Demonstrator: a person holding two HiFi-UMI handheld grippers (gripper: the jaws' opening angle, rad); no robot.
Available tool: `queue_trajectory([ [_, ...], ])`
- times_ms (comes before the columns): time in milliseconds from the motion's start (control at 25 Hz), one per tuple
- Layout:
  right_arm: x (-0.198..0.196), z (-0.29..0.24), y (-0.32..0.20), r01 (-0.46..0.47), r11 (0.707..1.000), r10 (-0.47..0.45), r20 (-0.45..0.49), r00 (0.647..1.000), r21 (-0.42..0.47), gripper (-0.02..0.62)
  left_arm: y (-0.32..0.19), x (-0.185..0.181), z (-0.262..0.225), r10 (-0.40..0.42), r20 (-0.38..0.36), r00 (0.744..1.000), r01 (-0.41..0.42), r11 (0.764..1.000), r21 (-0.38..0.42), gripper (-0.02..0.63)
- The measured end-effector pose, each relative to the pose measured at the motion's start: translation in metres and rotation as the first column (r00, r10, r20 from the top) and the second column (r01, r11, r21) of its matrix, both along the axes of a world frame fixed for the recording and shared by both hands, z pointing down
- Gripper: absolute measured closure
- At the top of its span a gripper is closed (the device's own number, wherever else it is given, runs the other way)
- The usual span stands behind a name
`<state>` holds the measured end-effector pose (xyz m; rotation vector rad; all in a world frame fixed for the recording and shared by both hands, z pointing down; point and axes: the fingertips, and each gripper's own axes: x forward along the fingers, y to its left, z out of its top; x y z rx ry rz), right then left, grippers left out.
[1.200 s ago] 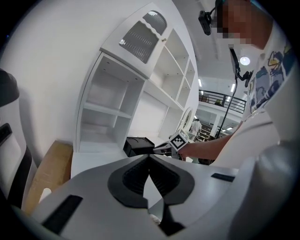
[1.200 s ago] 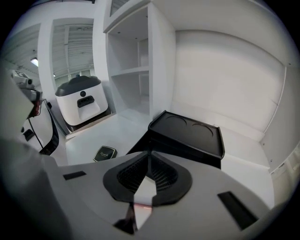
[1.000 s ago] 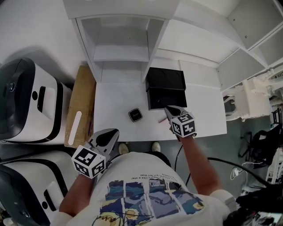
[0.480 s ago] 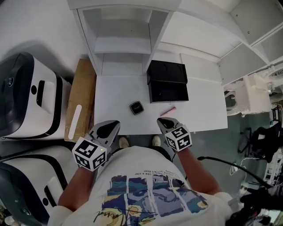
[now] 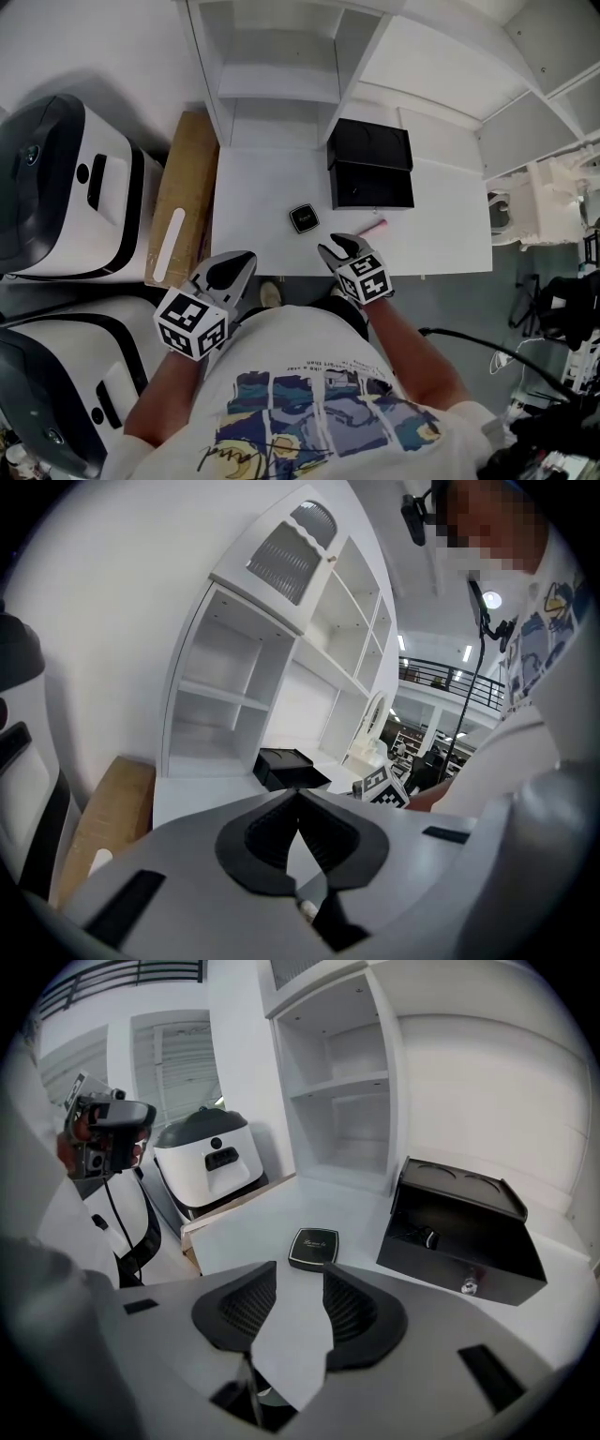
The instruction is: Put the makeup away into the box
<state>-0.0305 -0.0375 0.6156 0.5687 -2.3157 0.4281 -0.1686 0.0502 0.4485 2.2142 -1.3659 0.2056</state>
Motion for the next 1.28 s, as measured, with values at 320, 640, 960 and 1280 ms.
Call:
queue_trajectory([
  [320,-0.036,0.027,-0.016,-0.004,1.000,0.004,-0.008,1.000,-0.026,0.308,0.016,-0.016,0.003,-0.048,0.011,0.999,0.048,0.999,-0.013,0.592],
  [640,-0.056,0.052,-0.035,-0.049,0.998,0.047,-0.049,0.998,-0.042,0.263,0.028,-0.033,0.007,-0.085,0.026,0.996,0.086,0.996,-0.034,0.592],
  [960,-0.066,0.068,-0.046,-0.046,0.998,0.040,-0.102,0.994,-0.053,0.259,0.029,-0.036,0.005,-0.095,0.041,0.995,0.096,0.995,-0.035,0.592],
  [1280,-0.066,0.074,-0.047,-0.041,0.998,0.036,-0.134,0.990,-0.041,0.261,0.033,-0.038,0.006,-0.103,0.043,0.994,0.105,0.994,-0.041,0.592],
])
